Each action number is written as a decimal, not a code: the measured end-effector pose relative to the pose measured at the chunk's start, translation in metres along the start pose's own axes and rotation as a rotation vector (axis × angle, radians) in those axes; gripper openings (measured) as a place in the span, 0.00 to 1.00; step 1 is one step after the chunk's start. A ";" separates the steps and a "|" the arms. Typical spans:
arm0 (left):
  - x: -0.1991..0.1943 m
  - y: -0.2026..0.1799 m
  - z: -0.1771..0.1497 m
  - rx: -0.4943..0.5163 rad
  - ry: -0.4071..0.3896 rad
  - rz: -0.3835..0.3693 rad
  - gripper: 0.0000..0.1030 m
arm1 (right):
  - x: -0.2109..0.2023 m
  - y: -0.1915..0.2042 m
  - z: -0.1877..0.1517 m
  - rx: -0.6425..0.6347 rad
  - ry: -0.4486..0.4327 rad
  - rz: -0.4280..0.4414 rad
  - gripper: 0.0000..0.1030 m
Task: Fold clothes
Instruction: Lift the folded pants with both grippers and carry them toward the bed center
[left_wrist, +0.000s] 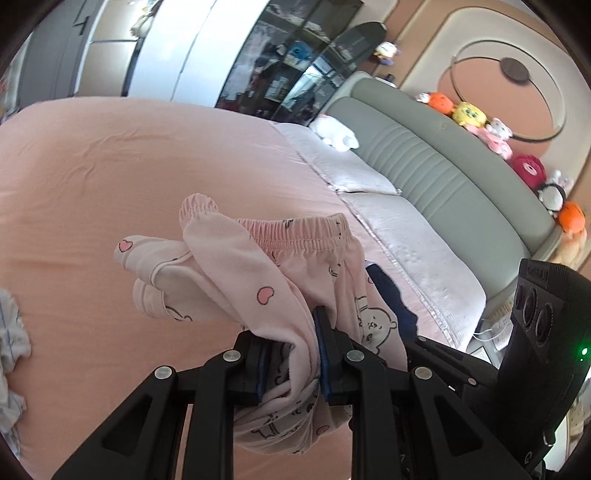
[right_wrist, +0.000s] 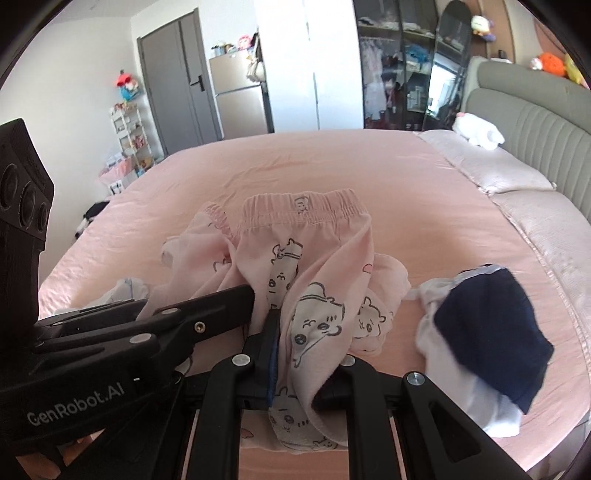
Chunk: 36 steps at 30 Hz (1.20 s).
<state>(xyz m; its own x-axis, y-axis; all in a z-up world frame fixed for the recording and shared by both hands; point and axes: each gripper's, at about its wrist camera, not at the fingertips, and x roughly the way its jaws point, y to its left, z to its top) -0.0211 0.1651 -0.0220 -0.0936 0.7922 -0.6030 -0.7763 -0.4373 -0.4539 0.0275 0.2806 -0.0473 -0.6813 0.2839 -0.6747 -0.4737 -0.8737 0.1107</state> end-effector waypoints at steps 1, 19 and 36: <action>0.004 -0.007 0.005 0.008 0.005 -0.017 0.18 | -0.005 -0.007 0.003 0.010 -0.013 -0.014 0.12; 0.077 -0.120 0.041 0.231 0.066 -0.204 0.18 | -0.052 -0.102 0.031 0.119 -0.098 -0.254 0.12; 0.154 -0.116 0.014 0.237 0.166 -0.124 0.18 | -0.011 -0.157 -0.001 0.201 -0.016 -0.403 0.12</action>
<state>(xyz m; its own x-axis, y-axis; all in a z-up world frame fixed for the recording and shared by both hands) 0.0461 0.3438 -0.0526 0.0986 0.7446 -0.6602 -0.9010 -0.2149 -0.3769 0.1097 0.4139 -0.0585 -0.4277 0.5934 -0.6819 -0.8012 -0.5982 -0.0181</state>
